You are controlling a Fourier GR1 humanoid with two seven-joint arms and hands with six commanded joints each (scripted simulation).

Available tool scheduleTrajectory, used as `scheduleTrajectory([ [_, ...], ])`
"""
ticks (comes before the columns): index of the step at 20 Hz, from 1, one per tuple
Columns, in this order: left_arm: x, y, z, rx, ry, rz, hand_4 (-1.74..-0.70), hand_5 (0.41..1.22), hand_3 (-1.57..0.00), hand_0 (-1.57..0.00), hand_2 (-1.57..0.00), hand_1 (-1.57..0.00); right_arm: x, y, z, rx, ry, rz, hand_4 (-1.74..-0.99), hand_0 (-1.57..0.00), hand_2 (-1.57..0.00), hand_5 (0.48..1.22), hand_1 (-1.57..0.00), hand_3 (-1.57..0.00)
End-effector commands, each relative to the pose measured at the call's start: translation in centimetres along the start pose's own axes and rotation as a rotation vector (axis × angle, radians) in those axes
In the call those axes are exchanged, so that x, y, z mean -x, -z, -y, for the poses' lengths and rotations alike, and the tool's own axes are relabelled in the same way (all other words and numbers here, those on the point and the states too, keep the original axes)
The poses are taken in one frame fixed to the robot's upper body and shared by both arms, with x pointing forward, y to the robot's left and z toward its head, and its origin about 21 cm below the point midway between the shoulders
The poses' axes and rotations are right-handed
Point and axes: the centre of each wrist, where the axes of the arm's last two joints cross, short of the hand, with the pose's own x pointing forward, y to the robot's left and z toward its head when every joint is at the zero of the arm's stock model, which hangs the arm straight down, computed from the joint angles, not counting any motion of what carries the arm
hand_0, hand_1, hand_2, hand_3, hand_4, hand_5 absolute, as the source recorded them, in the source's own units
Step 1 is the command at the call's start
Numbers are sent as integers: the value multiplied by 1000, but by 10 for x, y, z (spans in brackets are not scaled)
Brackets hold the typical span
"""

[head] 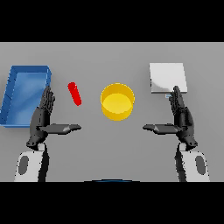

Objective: Pick up the red beaker and tilt it to pour out 1 green nut into yellow bowl. Pick up the yellow bowl and place it on the metallic measuring scale.

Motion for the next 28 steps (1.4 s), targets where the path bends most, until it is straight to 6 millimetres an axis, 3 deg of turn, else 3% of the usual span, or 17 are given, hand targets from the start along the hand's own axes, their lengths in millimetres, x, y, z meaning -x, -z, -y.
scheduleTrajectory([
  [1,0,0,0,-1,0,0,-1093,623,1,1,1,1,0,0,-1,0,1,1,-1128,1,1,660,1,1],
  [6,0,0,-8,-7,6,-4,-1093,623,1,1,1,1,-1,-1,-9,-6,2,3,-1128,1,1,660,1,1],
  [9,-5,-25,1,27,142,72,-1094,618,1,1,1,1,-3,-23,-17,-51,-258,153,-1127,1,1,664,1,1],
  [13,-9,-30,5,35,183,25,-1096,616,1,1,1,1,-5,-30,-26,-53,-312,154,-1112,1,1,659,1,1],
  [17,-7,-18,10,47,216,22,-1095,617,1,1,1,1,-4,-32,-24,-45,-300,146,-1127,1,1,652,1,1],
  [19,1,-6,15,57,220,18,-1116,627,1,1,1,1,-13,-32,-24,-45,-285,168,-1143,1,1,650,1,1],
  [28,18,53,21,45,229,-2,-1163,631,1,1,1,1,-11,-28,-18,-57,-243,157,-1230,1,1,666,1,1],
])
